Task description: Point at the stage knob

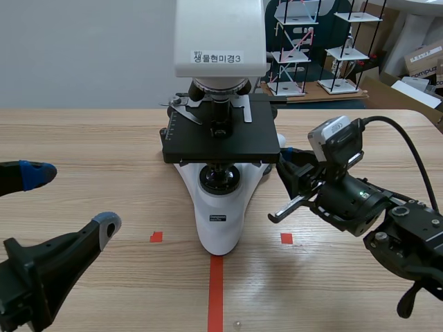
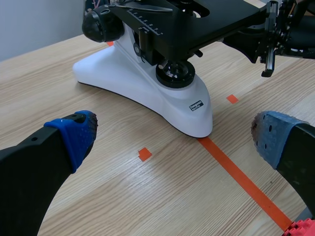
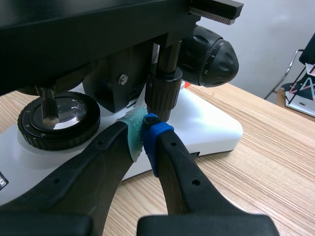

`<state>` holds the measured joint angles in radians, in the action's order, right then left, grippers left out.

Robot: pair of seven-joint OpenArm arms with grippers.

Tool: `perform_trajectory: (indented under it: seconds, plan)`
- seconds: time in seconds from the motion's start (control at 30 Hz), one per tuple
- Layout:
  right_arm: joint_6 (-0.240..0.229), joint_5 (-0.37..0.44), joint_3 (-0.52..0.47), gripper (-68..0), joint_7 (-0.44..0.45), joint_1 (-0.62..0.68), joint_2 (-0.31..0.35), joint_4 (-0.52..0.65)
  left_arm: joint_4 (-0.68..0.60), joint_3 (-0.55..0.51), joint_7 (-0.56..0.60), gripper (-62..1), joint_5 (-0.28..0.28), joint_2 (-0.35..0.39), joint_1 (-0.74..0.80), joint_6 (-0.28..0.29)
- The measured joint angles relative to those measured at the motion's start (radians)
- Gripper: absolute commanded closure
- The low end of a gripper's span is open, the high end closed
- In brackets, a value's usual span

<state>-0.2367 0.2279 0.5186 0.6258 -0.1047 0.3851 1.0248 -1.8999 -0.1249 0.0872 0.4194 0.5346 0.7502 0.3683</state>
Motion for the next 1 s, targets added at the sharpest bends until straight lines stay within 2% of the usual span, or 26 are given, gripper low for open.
perform_trajectory:
  seconds: [0.13, 1.0]
  plan:
    - [0.035, 0.023, 0.0, -0.9, -0.002, 0.0, 0.0, 0.0, 0.0, 0.0, 0.0, -62.3, 0.0, 0.0, 0.0, 0.0]
    - [0.035, 0.023, 0.0, -0.9, -0.025, 0.0, 0.0, 0.0, 0.0, 0.0, 0.0, -62.3, 0.0, 0.0, 0.0, 0.0]
